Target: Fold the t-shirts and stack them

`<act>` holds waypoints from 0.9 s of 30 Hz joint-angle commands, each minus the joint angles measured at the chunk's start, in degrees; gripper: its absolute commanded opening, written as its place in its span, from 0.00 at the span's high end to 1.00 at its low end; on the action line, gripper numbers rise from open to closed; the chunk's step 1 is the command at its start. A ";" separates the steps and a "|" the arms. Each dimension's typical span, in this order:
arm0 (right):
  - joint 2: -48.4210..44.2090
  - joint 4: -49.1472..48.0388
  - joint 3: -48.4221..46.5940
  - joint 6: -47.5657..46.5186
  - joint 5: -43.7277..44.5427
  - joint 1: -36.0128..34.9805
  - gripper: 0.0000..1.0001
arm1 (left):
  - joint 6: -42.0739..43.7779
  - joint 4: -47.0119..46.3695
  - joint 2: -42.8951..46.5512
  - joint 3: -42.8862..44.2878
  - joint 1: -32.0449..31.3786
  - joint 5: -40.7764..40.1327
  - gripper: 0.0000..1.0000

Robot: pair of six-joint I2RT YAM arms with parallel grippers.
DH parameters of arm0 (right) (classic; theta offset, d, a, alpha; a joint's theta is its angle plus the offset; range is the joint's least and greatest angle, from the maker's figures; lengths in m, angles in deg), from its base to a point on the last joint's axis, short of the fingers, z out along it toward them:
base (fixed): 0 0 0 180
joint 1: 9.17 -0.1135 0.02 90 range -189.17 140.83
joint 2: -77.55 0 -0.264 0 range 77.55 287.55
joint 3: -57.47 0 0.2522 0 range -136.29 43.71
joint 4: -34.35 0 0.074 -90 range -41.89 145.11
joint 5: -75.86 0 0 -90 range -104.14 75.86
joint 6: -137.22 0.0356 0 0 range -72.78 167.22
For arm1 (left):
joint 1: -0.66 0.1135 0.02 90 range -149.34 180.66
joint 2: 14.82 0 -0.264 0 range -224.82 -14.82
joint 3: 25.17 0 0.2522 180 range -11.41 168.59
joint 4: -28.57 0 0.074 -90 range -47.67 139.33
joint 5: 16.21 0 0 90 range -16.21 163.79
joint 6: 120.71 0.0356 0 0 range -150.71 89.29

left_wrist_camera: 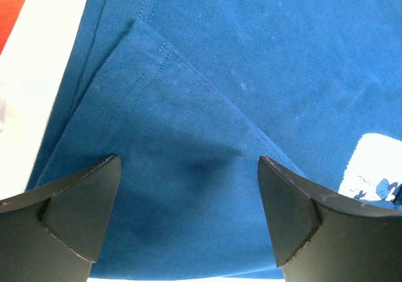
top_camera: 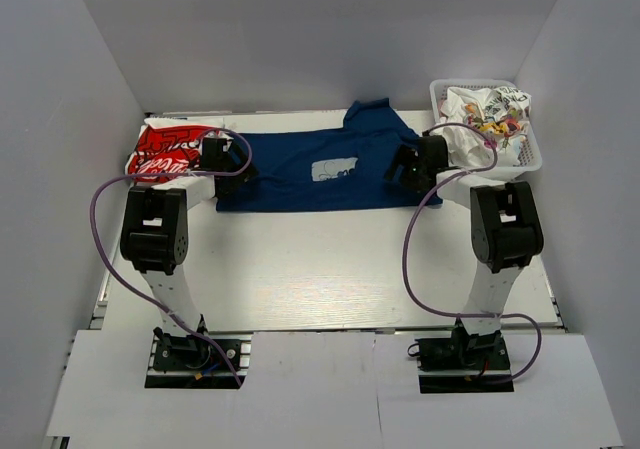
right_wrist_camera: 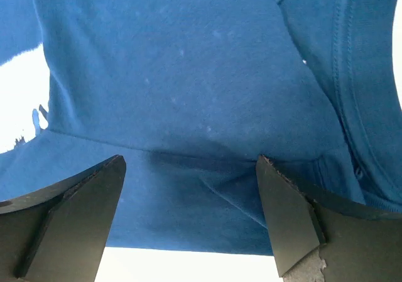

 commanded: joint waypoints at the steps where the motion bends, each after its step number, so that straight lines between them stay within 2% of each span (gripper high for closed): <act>1: 2.01 0.09 0.39 2.16 0.28 2.11 0.10 | 0.12 1.16 -2.08 -1.07 -0.24 0.93 0.00; 6: 2.38 1.40 2.05 2.07 0.45 3.96 0.10 | 0.64 5.02 -2.08 -2.21 -0.24 0.32 0.00; 12: -6.23 6.76 11.62 4.17 -2.53 2.65 0.10 | -0.67 7.92 4.84 -9.40 -0.77 -0.91 0.00; 13: -10.51 8.16 16.25 4.44 -3.15 2.21 0.10 | -1.37 8.45 6.34 -10.98 -0.77 -0.39 0.00; 16: -18.25 9.83 21.38 5.15 -3.07 0.72 0.10 | -3.48 10.20 12.91 -17.75 -1.29 -0.39 0.00; 17: -19.85 10.37 26.96 5.41 -2.80 0.28 0.10 | -4.01 10.99 14.69 -20.90 -1.29 -1.17 0.00; 21: -31.10 17.55 37.01 7.43 -2.71 -1.65 0.10 | -5.42 15.56 23.74 -27.86 -1.91 -1.70 0.00; 24: -40.76 23.43 40.20 8.84 -1.93 -3.15 0.10 | -6.12 17.33 32.85 -32.26 -2.96 -0.21 0.00; 27: -49.65 28.72 38.29 7.36 1.92 -4.56 0.10 | -6.12 18.99 39.47 -33.41 -2.96 0.67 0.00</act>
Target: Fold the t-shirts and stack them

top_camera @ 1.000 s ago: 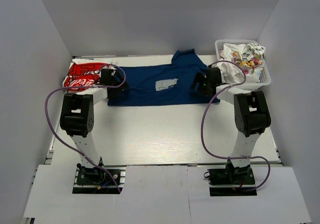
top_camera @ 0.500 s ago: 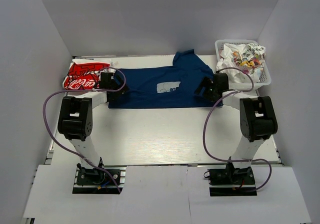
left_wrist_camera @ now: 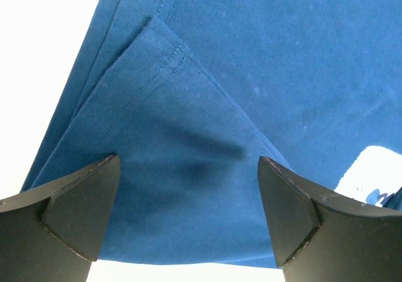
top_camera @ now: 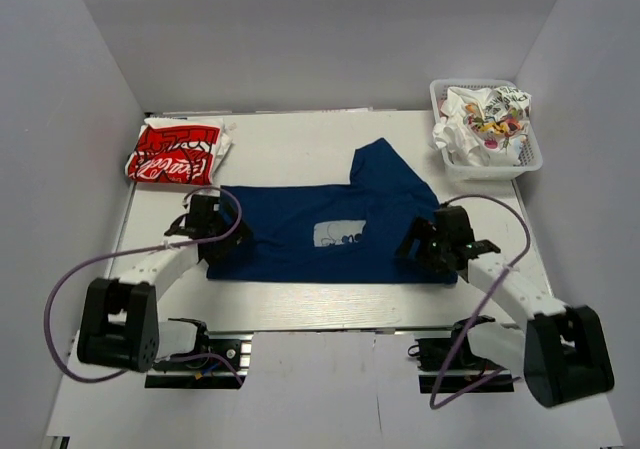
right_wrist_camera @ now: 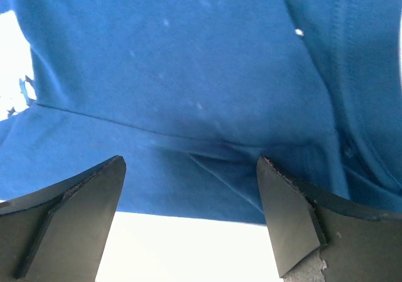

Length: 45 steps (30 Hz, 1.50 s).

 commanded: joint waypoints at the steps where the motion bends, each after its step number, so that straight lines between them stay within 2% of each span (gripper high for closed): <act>1: -7.68 13.74 -0.83 -0.24 4.67 -0.89 0.10 | -0.79 7.24 7.93 -0.37 -0.41 -0.94 0.00; 5: -12.45 10.07 -5.83 -2.69 8.02 -0.89 0.10 | -0.27 7.25 9.73 4.46 -0.93 -5.61 0.00; 9: -11.07 -0.28 -9.71 -2.88 7.76 -0.63 0.10 | -0.79 7.24 3.43 12.10 0.64 -10.09 0.00; 11: -9.83 -4.16 -10.85 -2.26 8.19 -0.54 0.10 | -1.40 7.32 -0.36 15.27 0.65 -14.91 0.00; 13: -5.70 -8.56 -13.56 -3.48 8.99 -0.62 0.10 | -1.41 11.52 -6.93 21.94 1.17 -18.26 0.00; 15: 0.17 -8.76 -17.86 -5.77 9.60 -0.54 0.10 | -1.41 13.13 -10.82 27.64 1.87 -21.07 0.00; 18: 7.04 -3.94 -27.51 -7.88 15.83 -0.53 0.10 | -1.41 12.18 -16.72 31.27 2.49 -21.08 0.00; 19: 12.19 -3.66 -29.38 -8.23 17.50 -0.54 0.10 | -1.41 11.47 -17.86 31.80 3.02 -20.04 0.00; 21: 15.48 -4.53 -35.28 -11.40 18.21 -0.54 0.10 | -1.41 11.46 -22.16 34.43 3.02 -19.42 0.00; 22: 20.63 -4.27 -39.99 -13.06 19.96 -0.62 0.10 | -1.41 12.07 -23.57 35.58 3.54 -19.41 0.00; 24: 26.00 -3.57 -43.36 -16.14 20.32 -0.54 0.10 | -1.41 13.30 -26.12 38.48 3.55 -19.94 0.00; 29: 42.70 -2.43 -59.95 -24.12 23.93 -0.54 0.10 | -1.41 11.99 -30.61 40.33 3.55 -19.94 0.09; 31: 46.94 1.07 -66.99 -27.99 23.76 -0.71 0.10 | -0.80 11.46 -31.67 41.13 3.55 -19.94 0.10; 32: 52.96 2.14 -71.98 -29.14 24.45 -0.62 0.10 | -0.79 11.46 -32.89 41.82 3.55 -19.94 0.12; 33: 55.02 4.23 -76.12 -30.37 25.15 -0.62 0.10 | -0.27 10.94 -33.51 42.61 3.55 -19.94 0.12; 36: 62.85 5.23 -84.12 -32.57 26.04 -0.62 0.10 | -0.26 10.94 -35.96 44.02 3.55 -19.94 0.17; 40: 68.75 2.68 -87.67 -34.16 24.72 -0.54 0.10 | -0.26 11.98 -38.69 45.25 3.02 -19.94 0.26; 43: 71.65 2.85 -90.74 -33.64 25.42 -0.45 0.10 | -0.26 13.57 -39.76 46.83 2.32 -22.14 0.39; 44: 72.09 2.68 -90.84 -33.55 25.51 -0.45 0.10 | -0.26 13.57 -40.71 47.54 2.32 -22.14 0.48; 45: 72.79 1.37 -90.84 -33.72 26.21 -0.53 0.10 | -0.26 13.57 -41.33 47.54 2.32 -22.14 0.52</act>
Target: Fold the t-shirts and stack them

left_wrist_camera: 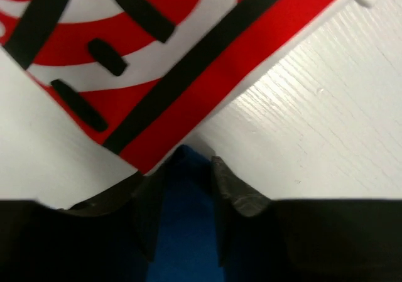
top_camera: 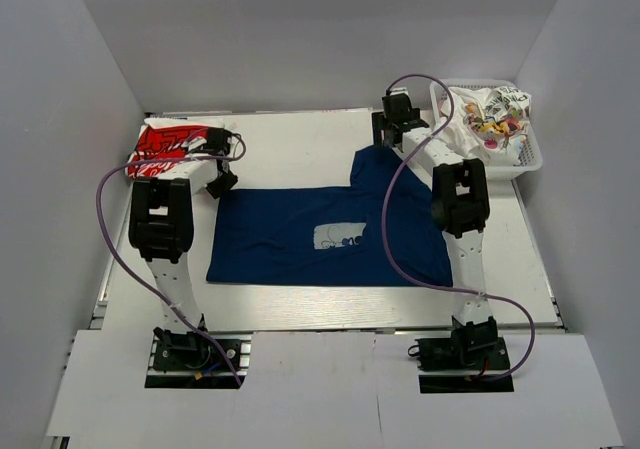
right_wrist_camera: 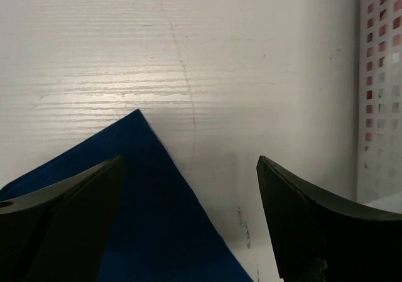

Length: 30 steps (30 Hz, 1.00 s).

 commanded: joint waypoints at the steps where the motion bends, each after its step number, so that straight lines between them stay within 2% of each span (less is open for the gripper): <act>1: 0.65 -2.16 -3.78 -1.88 1.65 0.40 0.10 | 0.20 1.03 -0.44 2.36 -0.44 -1.20 0.57; 2: 1.34 -2.51 -3.96 -1.97 1.38 0.49 0.10 | 0.20 1.03 -0.44 2.36 -0.44 -1.20 0.61; 3: 1.70 -3.30 -4.22 -2.06 1.03 0.41 0.10 | 0.20 1.03 -0.44 2.36 -0.44 -1.20 0.76; 4: 2.23 -3.65 -5.09 -2.84 0.86 0.58 0.10 | 0.20 1.03 -0.97 2.36 -0.44 -1.20 0.85; 6: 3.46 -4.88 -6.06 -2.76 0.24 0.32 0.10 | 0.72 1.03 -0.97 2.36 -0.44 -0.67 1.00; 13: 6.01 -3.84 -8.71 1.45 -10.02 0.49 0.10 | 1.77 -0.37 0.16 -0.09 -0.44 -0.06 1.00; 17: 6.18 -3.13 -6.78 4.61 -11.80 0.41 0.10 | 3.09 -2.23 1.67 -2.29 -0.44 0.47 1.00; 25: 8.64 0.03 -6.77 5.06 -11.01 0.40 0.11 | 3.62 -3.28 2.98 -2.82 -0.44 1.00 1.00; 28: 9.87 2.31 -8.09 6.20 -11.63 0.32 0.19 | 3.62 -3.28 3.51 -2.82 -0.44 1.53 1.00; 29: 9.79 3.36 -8.87 6.81 -11.10 0.40 0.29 | 3.62 -3.28 3.51 -2.82 -0.44 1.53 1.00; 30: 9.53 4.16 -8.62 6.73 -10.75 0.41 0.34 | 3.62 -3.28 4.12 -2.82 -0.44 1.53 1.00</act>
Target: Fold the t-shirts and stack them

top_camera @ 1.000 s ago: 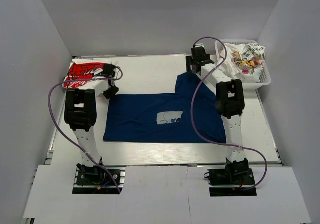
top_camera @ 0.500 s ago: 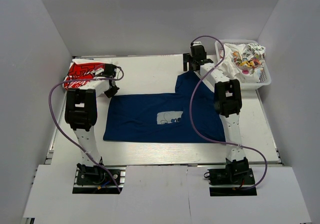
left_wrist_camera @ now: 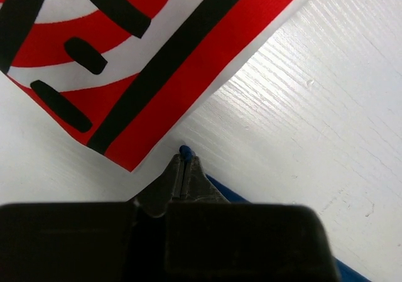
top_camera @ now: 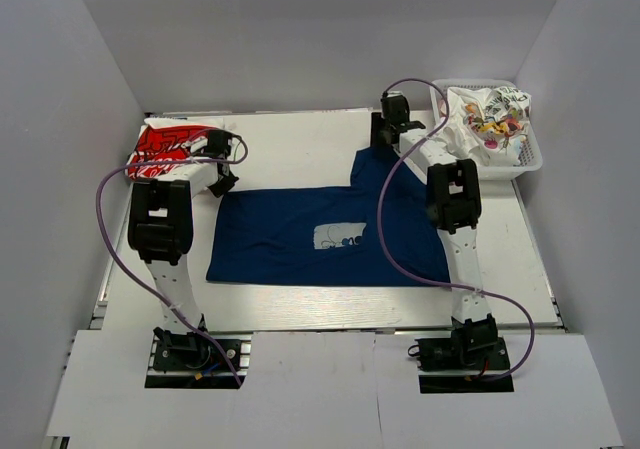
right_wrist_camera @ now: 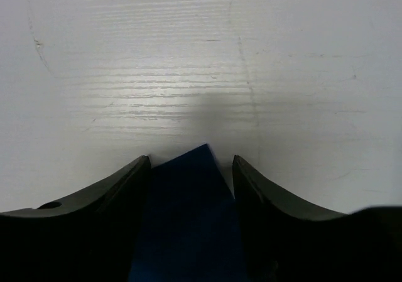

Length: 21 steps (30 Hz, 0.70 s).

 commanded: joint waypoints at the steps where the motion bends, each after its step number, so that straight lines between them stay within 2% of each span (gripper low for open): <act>1: 1.53 4.86 -1.21 1.83 0.03 0.19 0.41 | 0.59 0.37 3.67 -1.70 -0.15 0.94 1.00; 2: 0.74 5.12 -0.16 2.01 0.38 0.01 0.50 | 0.59 0.37 4.19 -1.71 -0.15 0.94 1.00; 3: -0.22 4.95 1.33 2.71 0.64 0.01 0.67 | 0.59 0.37 4.80 -2.23 -0.15 0.94 1.00; 5: -3.20 4.25 4.32 3.15 0.91 -0.16 0.79 | 0.59 0.37 4.81 -2.24 -0.15 0.94 1.00; 6: -4.00 3.73 7.73 3.41 1.26 -0.25 0.90 | 0.59 0.37 5.33 -2.24 -0.15 0.94 1.00; 7: -4.80 3.37 8.72 3.94 1.17 -0.25 0.97 | 0.59 0.37 5.34 -2.24 -0.15 0.94 1.00; 8: -6.46 1.54 9.68 3.94 1.26 -0.17 1.00 | 0.59 0.37 5.34 -2.24 -0.15 0.94 1.00; 16: -17.27 -5.41 17.95 -1.50 1.52 -0.78 1.00 | 1.81 -0.77 8.85 -3.55 -0.68 1.55 1.00; 20: -27.11 -14.11 31.38 -2.21 1.26 -1.22 1.00 | 2.34 -2.96 12.10 -5.83 -0.68 1.55 1.00; 21: -32.44 -15.17 33.75 -2.21 1.44 -1.39 1.00 | 2.95 -3.49 12.63 -6.62 -0.68 2.16 1.00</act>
